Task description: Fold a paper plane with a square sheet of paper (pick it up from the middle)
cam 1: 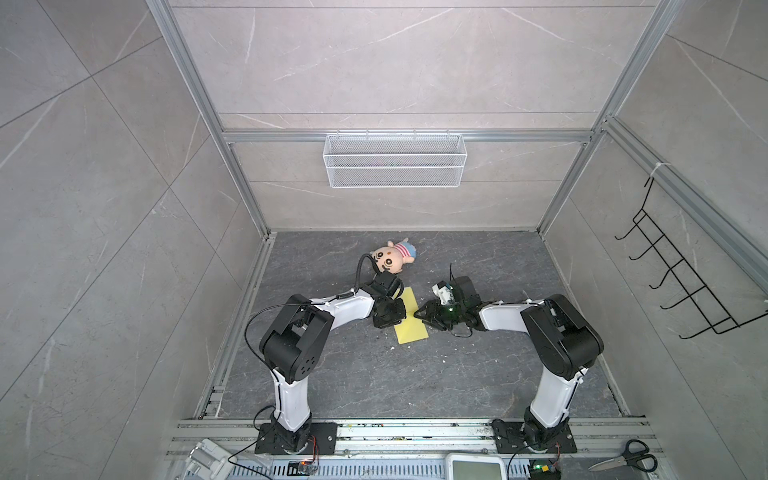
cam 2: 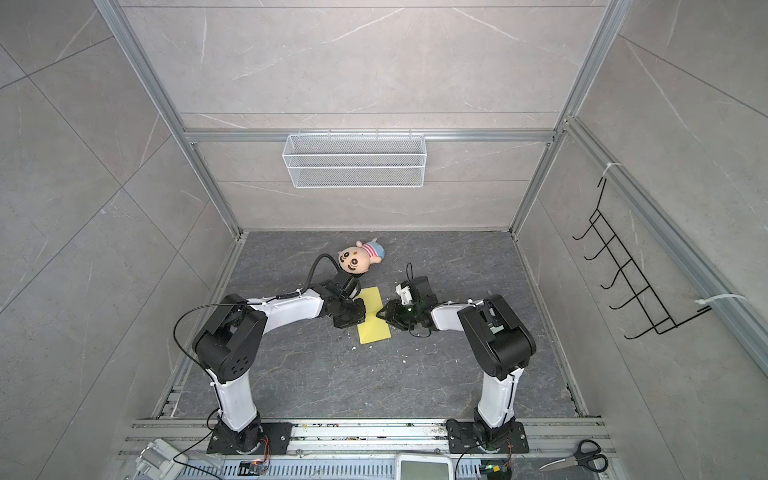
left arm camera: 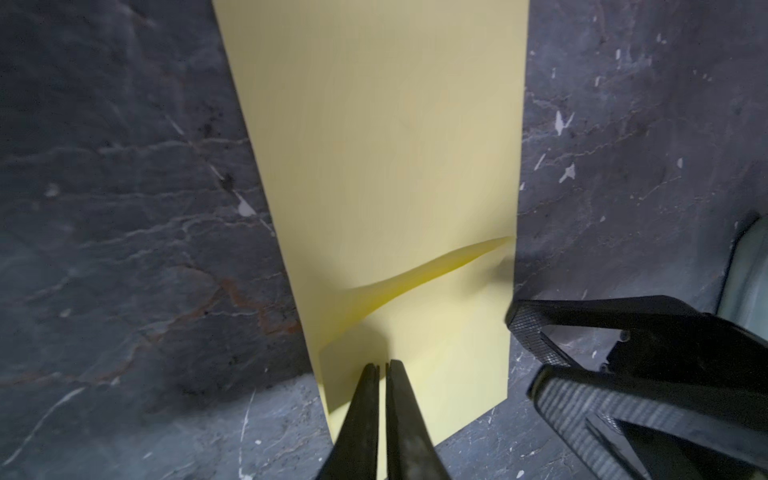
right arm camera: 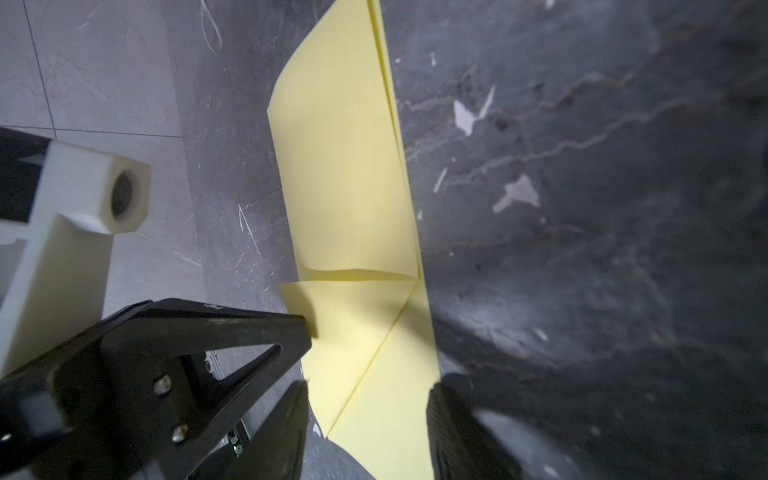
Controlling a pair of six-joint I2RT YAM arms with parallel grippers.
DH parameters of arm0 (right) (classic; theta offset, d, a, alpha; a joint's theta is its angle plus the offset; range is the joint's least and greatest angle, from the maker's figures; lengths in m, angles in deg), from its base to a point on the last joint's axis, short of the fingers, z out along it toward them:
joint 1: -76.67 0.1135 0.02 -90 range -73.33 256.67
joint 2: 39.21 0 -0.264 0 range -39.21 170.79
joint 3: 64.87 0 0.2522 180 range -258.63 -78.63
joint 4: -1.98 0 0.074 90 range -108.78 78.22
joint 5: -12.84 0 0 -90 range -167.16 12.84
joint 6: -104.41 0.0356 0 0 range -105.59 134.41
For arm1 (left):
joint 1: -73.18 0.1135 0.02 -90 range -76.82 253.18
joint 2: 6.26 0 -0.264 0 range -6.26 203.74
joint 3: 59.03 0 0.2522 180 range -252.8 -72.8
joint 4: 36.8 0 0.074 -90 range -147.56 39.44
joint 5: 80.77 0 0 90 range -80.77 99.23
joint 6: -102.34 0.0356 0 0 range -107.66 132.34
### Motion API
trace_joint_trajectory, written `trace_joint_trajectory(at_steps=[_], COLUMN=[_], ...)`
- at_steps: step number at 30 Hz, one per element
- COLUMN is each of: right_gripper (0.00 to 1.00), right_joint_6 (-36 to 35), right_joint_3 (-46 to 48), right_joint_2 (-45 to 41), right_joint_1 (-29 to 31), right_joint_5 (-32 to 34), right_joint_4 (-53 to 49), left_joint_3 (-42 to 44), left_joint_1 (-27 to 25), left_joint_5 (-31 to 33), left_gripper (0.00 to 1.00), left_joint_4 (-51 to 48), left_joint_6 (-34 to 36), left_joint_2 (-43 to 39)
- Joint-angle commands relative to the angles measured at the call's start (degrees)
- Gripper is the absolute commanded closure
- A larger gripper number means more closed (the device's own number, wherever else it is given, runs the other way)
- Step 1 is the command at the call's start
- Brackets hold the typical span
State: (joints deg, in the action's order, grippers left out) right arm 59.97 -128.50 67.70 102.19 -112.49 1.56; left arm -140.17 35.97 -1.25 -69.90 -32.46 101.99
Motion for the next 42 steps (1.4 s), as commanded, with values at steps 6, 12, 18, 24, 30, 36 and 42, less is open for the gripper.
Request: trace_joint_trajectory(at_steps=[6,12,18,24,30,36,42], right_gripper=[0.58,0.59,0.6,0.59,0.61,0.62,0.61], right_joint_6=[0.63,1.16,2.84,3.78,5.76,8.13,9.55], right_joint_3=[-1.59,-2.61,-3.99,-4.9,-4.92,-4.71,-2.71], right_joint_2=[1.07,2.29,4.59,6.07,7.03,7.78,6.19], right_joint_1=[0.74,1.26,1.3,1.39,1.46,1.55,1.4], right_joint_5=[-0.52,-1.55,-1.68,-2.1,-4.2,-6.09,-2.69], right_joint_4=[0.75,1.5,2.92,4.11,6.66,9.51,8.38], left_joint_3=[0.46,3.91,8.44,9.45,9.69,9.54,9.35], left_joint_1=[0.39,1.64,4.0,4.43,4.52,4.58,4.6], left_joint_5=[2.57,0.7,-4.57,-5.7,-5.38,-5.22,-3.81], left_gripper=[0.94,0.94,0.94,0.94,0.94,0.94,0.95], left_joint_4=[-2.32,0.18,4.92,4.56,3.96,3.63,2.61], left_joint_6=[-1.07,-2.46,-4.49,-4.27,-3.94,-3.64,-3.32], left_joint_2=[1.19,0.22,0.01,0.65,1.09,1.27,0.7])
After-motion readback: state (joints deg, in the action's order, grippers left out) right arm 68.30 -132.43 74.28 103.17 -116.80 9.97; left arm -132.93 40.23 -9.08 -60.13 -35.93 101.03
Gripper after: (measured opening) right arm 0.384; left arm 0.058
